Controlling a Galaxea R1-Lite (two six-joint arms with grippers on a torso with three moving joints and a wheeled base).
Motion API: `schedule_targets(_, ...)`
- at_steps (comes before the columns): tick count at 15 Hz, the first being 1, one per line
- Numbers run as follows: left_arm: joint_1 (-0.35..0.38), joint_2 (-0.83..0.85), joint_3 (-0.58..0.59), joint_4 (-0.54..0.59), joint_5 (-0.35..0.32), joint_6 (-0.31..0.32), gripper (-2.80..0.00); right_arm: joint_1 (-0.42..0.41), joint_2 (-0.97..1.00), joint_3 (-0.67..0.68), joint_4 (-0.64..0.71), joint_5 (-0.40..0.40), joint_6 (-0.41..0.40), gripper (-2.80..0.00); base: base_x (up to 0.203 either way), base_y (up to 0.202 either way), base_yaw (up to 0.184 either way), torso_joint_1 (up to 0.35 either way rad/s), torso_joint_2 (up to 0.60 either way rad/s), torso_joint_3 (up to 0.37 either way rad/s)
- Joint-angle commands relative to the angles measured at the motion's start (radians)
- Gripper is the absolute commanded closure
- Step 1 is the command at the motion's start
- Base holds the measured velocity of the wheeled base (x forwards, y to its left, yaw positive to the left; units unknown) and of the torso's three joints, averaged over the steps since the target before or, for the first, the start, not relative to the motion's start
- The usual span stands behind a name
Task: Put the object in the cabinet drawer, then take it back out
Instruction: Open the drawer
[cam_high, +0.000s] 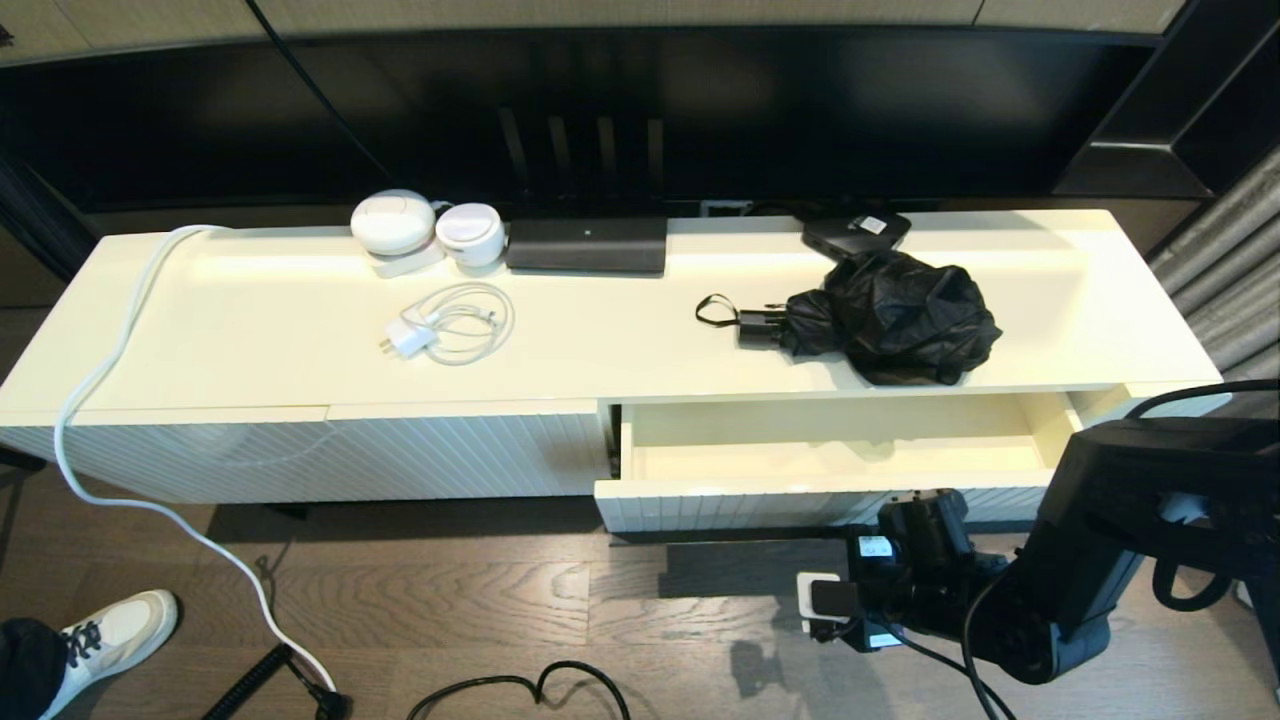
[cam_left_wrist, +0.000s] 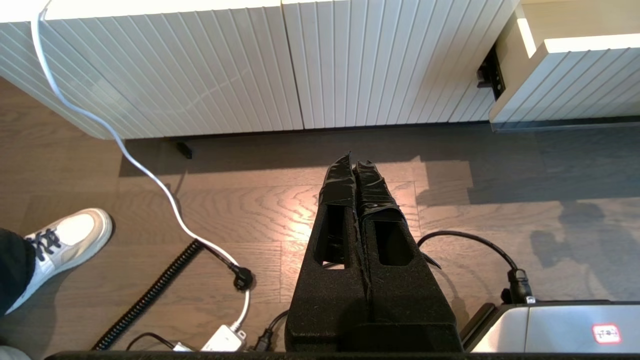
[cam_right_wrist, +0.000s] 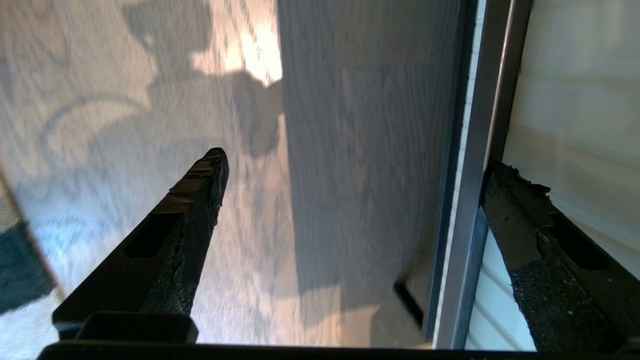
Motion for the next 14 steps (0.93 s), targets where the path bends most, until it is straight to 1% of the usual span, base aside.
schedule_targets(1,0.000,0.002,0.002,-0.001,0.000,0.000,0.00,0.002,-0.034,0.018,-0.014,0.001,-0.008,-2.80,0.000,0.000,0.000,0.000,0.00,0.000)
schedule_targets(3,0.001,0.002,0.002,-0.001,0.000,0.000,0.00,0.007,-0.085,0.041,-0.013,0.000,-0.007,-2.80,0.000,0.000,0.000,0.000,0.00,0.000)
schedule_targets(7,0.001,0.002,0.002,-0.001,0.000,0.000,0.00,0.011,-0.309,0.137,-0.003,-0.001,-0.005,-2.80,0.000,0.000,0.000,0.000,0.00,0.000)
schedule_targets(8,0.000,0.002,0.002,-0.001,0.000,0.000,0.00,0.011,-0.377,0.162,0.014,-0.003,-0.005,0.00,0.000,0.000,0.000,0.000,0.00,0.000)
schedule_targets(11,0.001,0.002,0.002,-0.001,0.000,0.000,0.00,0.011,-0.623,0.225,0.147,-0.005,-0.008,0.00,0.000,0.000,0.000,0.000,0.00,0.000)
schedule_targets(12,0.000,0.002,0.002,-0.001,-0.002,0.000,0.00,0.011,-0.713,0.234,0.216,-0.006,-0.008,0.00,0.000,0.000,0.000,0.000,0.00,0.000)
schedule_targets(14,0.001,0.002,0.002,-0.001,0.000,0.000,0.00,0.012,-0.888,0.224,0.410,-0.007,-0.009,0.00,0.000,0.000,0.000,0.000,0.00,0.000)
